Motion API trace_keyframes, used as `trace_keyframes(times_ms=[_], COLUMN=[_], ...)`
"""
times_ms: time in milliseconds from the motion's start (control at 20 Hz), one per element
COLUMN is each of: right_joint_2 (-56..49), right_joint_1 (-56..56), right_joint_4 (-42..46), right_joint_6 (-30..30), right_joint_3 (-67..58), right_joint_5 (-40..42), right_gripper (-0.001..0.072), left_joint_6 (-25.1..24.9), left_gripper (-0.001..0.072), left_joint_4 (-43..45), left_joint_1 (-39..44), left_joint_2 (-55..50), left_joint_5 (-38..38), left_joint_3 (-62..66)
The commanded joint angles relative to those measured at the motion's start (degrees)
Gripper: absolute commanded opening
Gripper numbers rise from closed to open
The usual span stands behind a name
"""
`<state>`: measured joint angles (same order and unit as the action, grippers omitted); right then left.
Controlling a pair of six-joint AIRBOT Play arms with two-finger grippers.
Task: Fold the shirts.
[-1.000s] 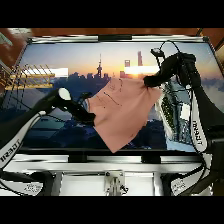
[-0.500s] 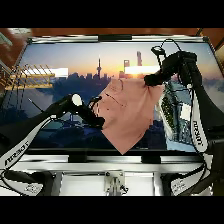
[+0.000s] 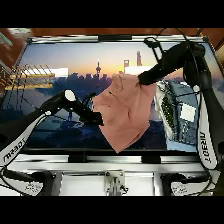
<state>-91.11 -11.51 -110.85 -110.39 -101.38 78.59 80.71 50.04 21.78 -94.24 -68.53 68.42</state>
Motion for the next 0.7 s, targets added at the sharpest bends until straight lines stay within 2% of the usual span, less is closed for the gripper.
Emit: trace_keyframes(times_ms=[0, 100, 400, 650], right_joint_2=[1.29, 1.29, 1.29, 1.29], right_joint_1=[-6.36, -10.12, -18.51, -28.09], right_joint_4=[1.22, 5.33, 7.76, 11.47], right_joint_6=[0.2, 1.95, 6.03, 11.78], right_joint_3=[-0.04, -0.02, -0.02, 1.22], right_joint_5=[4.31, 6.91, 14.43, 17.94], right_gripper=[0.0068, 0.0068, 0.0068, 0.0068], left_joint_6=[-1.18, -1.16, 0.11, -0.11], left_gripper=[0.0506, 0.0443, 0.0443, 0.0443], left_joint_4=[-1.22, -1.22, -1.25, -1.22], left_joint_1=[-1.7, -4.63, -19.39, -22.47], left_joint_2=[0.79, 2.78, 8.52, 9.05], left_joint_5=[-2.89, -2.58, -2.45, -2.32], left_joint_3=[2.14, 3.21, 4.24, 4.24])
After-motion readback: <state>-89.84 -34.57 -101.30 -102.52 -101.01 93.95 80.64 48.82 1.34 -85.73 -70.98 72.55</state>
